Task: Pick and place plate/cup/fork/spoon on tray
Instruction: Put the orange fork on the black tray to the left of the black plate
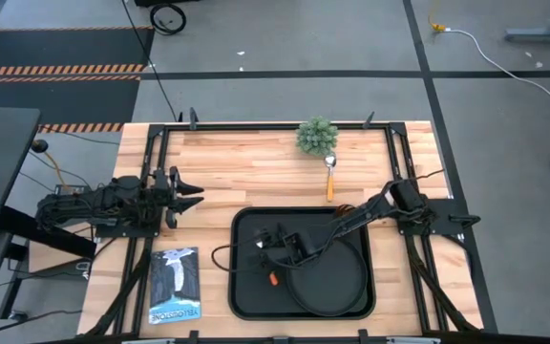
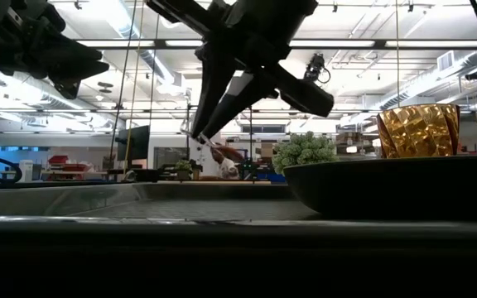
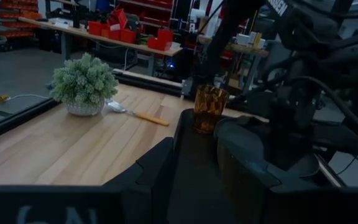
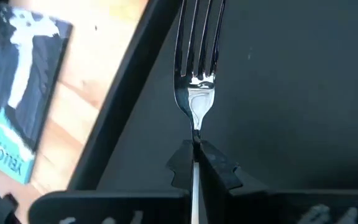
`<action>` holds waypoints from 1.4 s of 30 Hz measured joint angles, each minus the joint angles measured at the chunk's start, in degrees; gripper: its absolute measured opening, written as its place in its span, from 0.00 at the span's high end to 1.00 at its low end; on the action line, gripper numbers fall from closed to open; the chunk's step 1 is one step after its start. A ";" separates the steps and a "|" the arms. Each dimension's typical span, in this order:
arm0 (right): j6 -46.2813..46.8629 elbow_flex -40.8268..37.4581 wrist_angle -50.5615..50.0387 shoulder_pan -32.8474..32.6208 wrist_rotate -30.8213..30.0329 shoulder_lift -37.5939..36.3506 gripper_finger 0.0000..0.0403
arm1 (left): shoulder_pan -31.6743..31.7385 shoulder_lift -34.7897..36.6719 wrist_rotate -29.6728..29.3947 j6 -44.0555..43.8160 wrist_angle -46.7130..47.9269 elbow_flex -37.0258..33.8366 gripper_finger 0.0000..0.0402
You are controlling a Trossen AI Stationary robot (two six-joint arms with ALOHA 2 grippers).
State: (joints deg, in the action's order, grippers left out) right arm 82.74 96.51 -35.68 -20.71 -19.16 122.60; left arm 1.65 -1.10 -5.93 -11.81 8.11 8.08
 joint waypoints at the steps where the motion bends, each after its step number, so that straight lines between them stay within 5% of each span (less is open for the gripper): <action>1: 0.05 0.00 -0.07 -0.21 0.31 0.06 0.95 | 0.00 -0.04 0.00 0.00 -0.24 0.00 0.67; 42: 7.72 0.02 -7.75 -2.63 9.25 0.10 0.95 | 0.00 0.00 0.00 -0.44 -0.32 0.00 0.67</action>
State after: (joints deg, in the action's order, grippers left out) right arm 90.46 96.53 -43.43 -23.33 -9.91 122.69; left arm 1.65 -1.10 -5.93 -12.25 7.79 8.08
